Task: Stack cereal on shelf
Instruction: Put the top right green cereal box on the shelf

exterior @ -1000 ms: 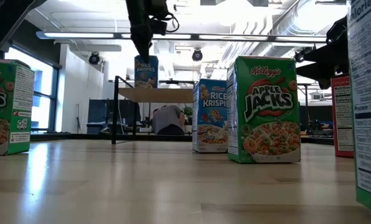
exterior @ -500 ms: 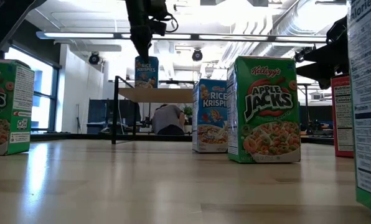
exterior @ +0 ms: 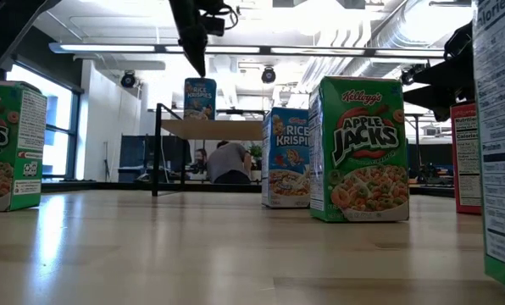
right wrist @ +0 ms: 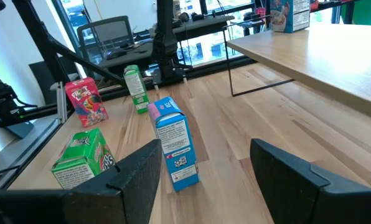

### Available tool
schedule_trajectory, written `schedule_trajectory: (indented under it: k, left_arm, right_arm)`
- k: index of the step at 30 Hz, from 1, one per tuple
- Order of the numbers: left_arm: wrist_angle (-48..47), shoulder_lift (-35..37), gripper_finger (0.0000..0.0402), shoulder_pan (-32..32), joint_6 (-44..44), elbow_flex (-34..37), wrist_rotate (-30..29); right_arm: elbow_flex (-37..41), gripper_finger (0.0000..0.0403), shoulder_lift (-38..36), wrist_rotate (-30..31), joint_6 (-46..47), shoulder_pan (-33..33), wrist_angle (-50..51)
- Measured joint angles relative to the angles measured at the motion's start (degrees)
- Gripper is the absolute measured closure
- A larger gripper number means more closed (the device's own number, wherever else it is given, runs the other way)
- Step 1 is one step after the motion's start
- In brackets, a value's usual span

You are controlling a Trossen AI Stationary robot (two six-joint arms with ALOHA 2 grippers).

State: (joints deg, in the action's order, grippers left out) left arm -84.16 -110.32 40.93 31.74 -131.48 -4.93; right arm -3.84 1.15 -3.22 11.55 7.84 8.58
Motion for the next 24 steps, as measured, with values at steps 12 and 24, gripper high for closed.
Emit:
schedule_trajectory:
  k: [12,24]
  left_arm:
    - [0.4,2.7,0.0187,-0.3,-5.4,-3.2,0.2]
    - [1.9,11.3,0.0187,-2.7,-8.8,-3.2,9.5]
  right_arm:
    - [0.0,0.0164,0.0,0.0,0.0,0.0,0.0]
    - [0.0,0.0164,0.0,0.0,0.0,0.0,0.0]
